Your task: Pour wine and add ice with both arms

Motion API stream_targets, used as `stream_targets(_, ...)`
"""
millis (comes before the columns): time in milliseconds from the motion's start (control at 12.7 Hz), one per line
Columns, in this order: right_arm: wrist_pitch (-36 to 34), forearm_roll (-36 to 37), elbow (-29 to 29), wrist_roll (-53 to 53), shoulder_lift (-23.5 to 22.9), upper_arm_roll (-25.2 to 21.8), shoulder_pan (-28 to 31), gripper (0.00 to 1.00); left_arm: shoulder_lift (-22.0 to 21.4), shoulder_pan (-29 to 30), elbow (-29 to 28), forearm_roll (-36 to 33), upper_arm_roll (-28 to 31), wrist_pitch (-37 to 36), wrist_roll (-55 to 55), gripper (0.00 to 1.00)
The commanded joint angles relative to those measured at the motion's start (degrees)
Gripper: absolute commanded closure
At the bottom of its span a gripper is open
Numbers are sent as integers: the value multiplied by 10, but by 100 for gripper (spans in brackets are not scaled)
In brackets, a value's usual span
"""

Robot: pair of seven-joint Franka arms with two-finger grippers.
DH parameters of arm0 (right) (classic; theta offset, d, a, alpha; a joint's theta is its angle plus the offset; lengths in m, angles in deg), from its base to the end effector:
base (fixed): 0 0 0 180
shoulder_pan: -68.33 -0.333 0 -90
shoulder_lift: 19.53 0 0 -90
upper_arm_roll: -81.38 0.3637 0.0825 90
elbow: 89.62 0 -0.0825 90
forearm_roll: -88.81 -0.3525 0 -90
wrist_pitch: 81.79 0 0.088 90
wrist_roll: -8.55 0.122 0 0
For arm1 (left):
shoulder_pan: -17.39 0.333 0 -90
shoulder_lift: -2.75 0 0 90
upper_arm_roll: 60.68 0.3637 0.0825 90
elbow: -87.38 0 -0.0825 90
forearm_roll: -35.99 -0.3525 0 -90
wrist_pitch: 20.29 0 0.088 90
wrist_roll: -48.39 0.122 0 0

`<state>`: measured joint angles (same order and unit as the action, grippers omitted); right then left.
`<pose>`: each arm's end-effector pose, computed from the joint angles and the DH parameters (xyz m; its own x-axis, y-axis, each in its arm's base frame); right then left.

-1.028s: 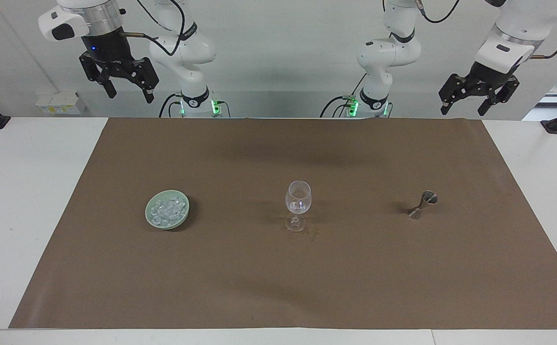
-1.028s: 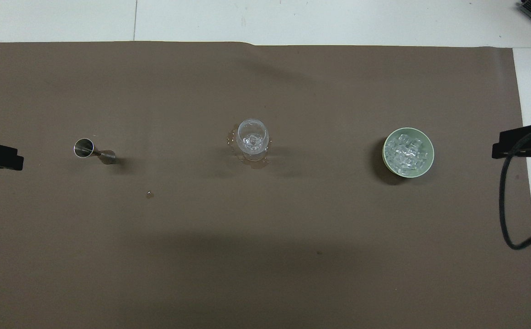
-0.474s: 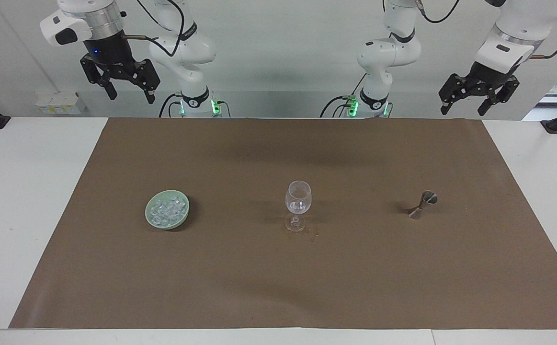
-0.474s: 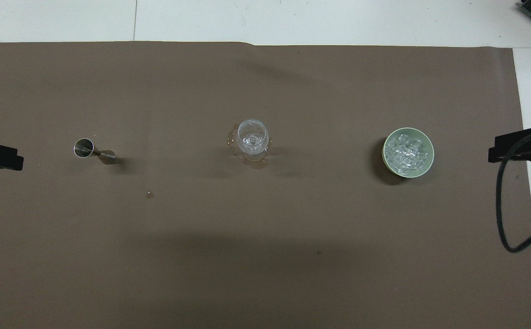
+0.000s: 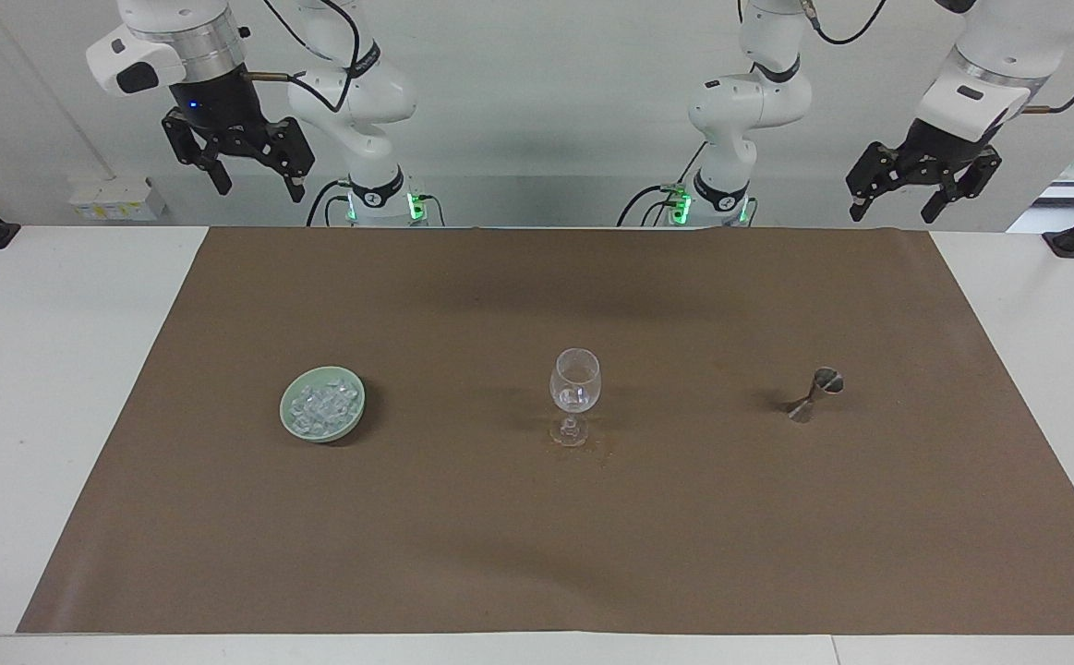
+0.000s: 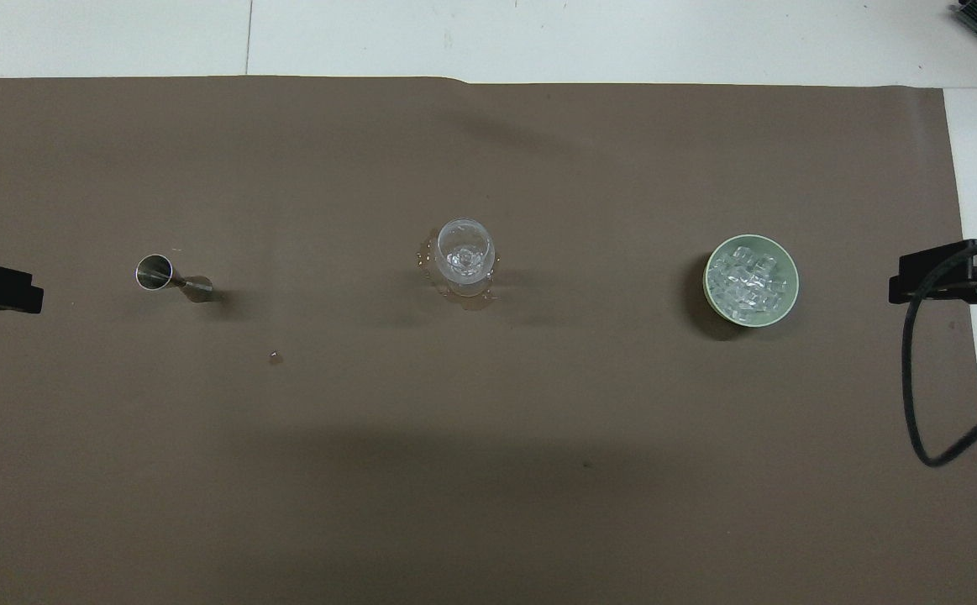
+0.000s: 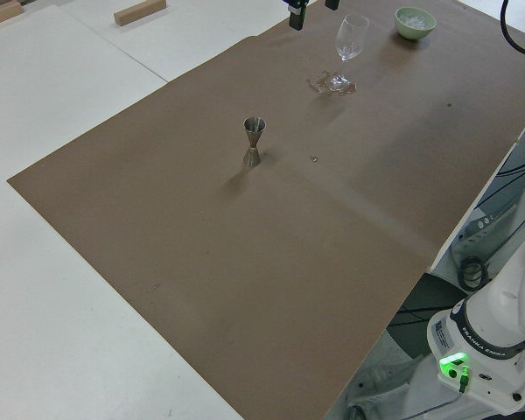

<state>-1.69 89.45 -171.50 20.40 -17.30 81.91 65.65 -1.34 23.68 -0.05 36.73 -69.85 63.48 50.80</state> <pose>0.4885 0.0260 0.7228 0.9883 -0.1521 0.0100 -0.1522 -0.9883 0.0095 0.4853 -0.0301 0.7027 0.9956 -0.0933 0.0066 -0.0933 -0.9956 0.0012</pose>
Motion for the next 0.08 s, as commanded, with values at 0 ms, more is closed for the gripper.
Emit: stream_targets(0, -8, -4, -3, -15, 3, -4, -1, 0, -11, 6, -7, -3, -3, -5, -3, 0)
